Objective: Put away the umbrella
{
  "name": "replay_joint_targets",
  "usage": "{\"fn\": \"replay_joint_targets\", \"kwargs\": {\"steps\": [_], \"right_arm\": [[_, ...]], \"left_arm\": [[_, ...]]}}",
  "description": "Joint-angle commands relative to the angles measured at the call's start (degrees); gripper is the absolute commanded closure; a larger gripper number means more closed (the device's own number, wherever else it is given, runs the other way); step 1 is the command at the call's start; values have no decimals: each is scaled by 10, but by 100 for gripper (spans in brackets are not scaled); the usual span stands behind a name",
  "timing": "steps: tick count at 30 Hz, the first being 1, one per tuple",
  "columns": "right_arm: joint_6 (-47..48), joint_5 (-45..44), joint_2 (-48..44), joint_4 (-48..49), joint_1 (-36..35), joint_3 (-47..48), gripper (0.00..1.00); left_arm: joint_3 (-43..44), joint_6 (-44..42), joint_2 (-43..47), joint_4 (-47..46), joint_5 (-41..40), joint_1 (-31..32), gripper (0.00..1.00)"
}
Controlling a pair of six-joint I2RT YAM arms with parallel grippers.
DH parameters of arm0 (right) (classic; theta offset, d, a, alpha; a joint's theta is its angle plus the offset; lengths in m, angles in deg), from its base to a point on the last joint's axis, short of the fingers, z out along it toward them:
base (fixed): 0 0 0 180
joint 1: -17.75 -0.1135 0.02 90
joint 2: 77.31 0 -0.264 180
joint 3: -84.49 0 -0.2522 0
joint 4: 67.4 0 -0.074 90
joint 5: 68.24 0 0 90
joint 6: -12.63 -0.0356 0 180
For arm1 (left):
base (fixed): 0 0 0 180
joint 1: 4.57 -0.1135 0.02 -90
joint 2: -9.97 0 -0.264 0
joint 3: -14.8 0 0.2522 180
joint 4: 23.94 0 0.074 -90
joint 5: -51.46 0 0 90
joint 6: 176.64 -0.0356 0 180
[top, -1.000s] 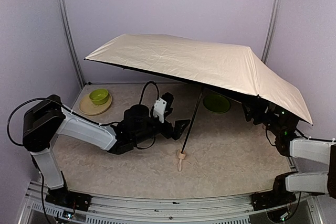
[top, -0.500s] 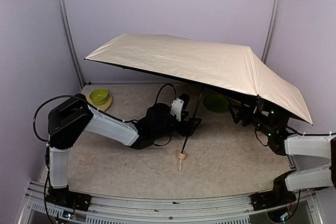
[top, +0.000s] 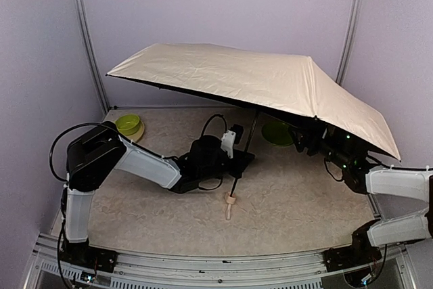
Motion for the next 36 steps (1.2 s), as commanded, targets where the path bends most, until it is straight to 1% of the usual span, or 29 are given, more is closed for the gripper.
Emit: {"fn": "replay_joint_targets", "kwargs": {"steps": [1,4,7,9,11,13,15,17,19,21,25,27,29,31,34,36], "right_arm": [[-20,9,-14,-10,-27,55,12],[-62,25,0,17,-41,95,12],[-147,58,28,107,-46,120,12],[-182,70,52,154,-58,144,13],[-193,79,76,170,-75,179,12],[-193,83,98,176,-92,217,8],[-201,75,119,172,-104,254,3],[-221,61,137,181,-114,271,2],[-242,43,154,206,-123,276,2],[-271,27,175,219,-125,283,4],[-311,17,206,185,-129,311,8],[-335,2,216,166,-133,313,10],[-347,-11,213,181,-137,297,14],[-343,-40,200,190,-148,274,15],[-345,-63,179,165,-150,260,16],[-349,-70,163,175,-150,241,17]], "left_arm": [[-56,96,58,-106,50,-10,100],[-95,118,75,-186,53,-1,100],[-114,96,89,-213,16,22,100],[-116,90,92,-217,10,30,100],[-123,100,94,-241,26,31,100],[-132,99,99,-267,33,35,100],[-135,80,111,-259,21,43,100],[-137,54,120,-256,16,51,100],[-144,35,126,-270,16,58,100],[-149,24,129,-283,16,63,100],[-155,10,136,-291,7,67,100],[-160,-10,140,-299,1,67,100],[-170,-18,144,-315,-21,67,100],[-168,-27,149,-300,-43,65,100],[-158,-42,152,-276,-31,64,100],[-156,-38,155,-269,-21,66,100]]}}
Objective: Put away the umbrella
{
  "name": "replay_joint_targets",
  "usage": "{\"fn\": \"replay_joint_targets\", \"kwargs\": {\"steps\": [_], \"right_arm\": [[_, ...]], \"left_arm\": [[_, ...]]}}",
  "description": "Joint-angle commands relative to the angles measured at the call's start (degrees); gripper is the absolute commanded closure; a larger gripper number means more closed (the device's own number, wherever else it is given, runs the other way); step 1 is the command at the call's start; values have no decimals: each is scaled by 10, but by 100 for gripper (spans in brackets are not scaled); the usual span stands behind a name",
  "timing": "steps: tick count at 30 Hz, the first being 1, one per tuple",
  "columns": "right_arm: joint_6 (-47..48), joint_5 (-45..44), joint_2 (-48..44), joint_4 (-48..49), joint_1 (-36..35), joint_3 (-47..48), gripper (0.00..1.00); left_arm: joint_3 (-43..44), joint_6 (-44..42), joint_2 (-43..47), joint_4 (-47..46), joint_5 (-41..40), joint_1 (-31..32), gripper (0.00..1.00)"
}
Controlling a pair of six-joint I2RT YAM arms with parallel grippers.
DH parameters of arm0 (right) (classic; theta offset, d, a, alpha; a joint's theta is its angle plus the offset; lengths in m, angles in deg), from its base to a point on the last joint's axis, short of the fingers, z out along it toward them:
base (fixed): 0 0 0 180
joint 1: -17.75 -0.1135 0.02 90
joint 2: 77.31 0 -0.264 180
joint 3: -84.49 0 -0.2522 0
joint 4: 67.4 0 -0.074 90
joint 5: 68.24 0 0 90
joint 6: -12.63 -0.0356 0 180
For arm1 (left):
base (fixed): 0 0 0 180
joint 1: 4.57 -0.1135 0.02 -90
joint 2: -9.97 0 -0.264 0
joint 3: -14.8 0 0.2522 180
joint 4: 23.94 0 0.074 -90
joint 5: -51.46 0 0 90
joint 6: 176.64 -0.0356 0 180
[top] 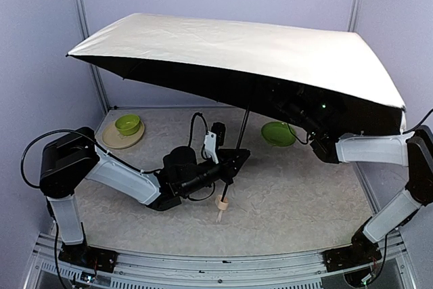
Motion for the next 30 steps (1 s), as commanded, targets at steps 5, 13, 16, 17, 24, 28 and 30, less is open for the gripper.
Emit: {"fn": "replay_joint_targets", "kwargs": {"steps": [5,13,16,17,24,28,30], "right_arm": [[10,-38,-70,-1,-6,-31,17],[-38,1,-47,86,-6,-1,10],[-69,15,-19,130,-7,11,8],[-73,24,-9,148,-7,18,9],[-121,31,27,152,-14,59,14],[-159,35,60,196,-14,72,21],[-172,45,70,178,-14,81,20]], "left_arm": [[4,-52,22,-99,38,12,100],[17,46,-13,-204,166,-9,100],[31,52,-20,-196,199,-9,100],[33,57,-21,-198,206,-9,100],[40,49,-25,-188,210,-6,100],[52,35,-30,-175,214,0,100],[49,37,-30,-182,215,1,100]]}}
